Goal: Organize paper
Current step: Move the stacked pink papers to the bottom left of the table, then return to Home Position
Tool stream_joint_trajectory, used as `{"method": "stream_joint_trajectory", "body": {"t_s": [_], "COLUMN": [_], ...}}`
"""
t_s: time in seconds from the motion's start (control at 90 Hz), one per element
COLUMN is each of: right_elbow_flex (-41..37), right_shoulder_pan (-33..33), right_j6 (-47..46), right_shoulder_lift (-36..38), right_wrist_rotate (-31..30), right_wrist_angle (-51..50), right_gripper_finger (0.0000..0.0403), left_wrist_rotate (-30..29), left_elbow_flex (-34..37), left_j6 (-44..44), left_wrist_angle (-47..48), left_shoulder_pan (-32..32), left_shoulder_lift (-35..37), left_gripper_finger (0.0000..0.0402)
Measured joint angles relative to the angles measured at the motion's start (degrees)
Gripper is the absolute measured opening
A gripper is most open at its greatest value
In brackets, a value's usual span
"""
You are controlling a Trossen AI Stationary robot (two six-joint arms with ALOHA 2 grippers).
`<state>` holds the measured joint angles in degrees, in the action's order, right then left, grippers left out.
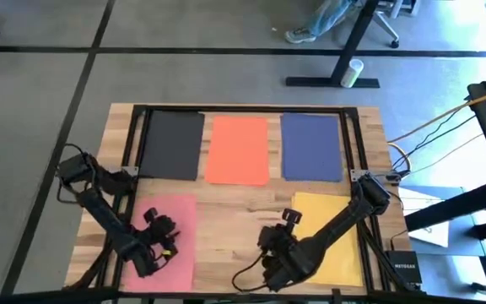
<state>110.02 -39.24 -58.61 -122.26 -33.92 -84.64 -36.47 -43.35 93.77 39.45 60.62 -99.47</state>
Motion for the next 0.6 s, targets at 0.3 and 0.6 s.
{"method": "stream_joint_trajectory", "body": {"t_s": [0.3,0.6], "right_elbow_flex": [0.0,-0.2], "right_shoulder_pan": [-0.1,-2.3], "right_j6": [0.4,-4.6], "right_shoulder_lift": [0.0,0.4], "right_wrist_rotate": [-0.1,-9.0], "right_wrist_angle": [-1.0,-5.5], "right_gripper_finger": [0.0005,0.0056], "left_wrist_rotate": [-5.6,-10.6], "left_elbow_flex": [-7.2,-12.6], "left_j6": [-15.8,-28.5], "left_wrist_angle": [-0.9,0.9], "left_shoulder_pan": [-1.2,-3.3], "left_shoulder_lift": [6.9,9.8], "left_gripper_finger": [0.0155,0.0155]}}
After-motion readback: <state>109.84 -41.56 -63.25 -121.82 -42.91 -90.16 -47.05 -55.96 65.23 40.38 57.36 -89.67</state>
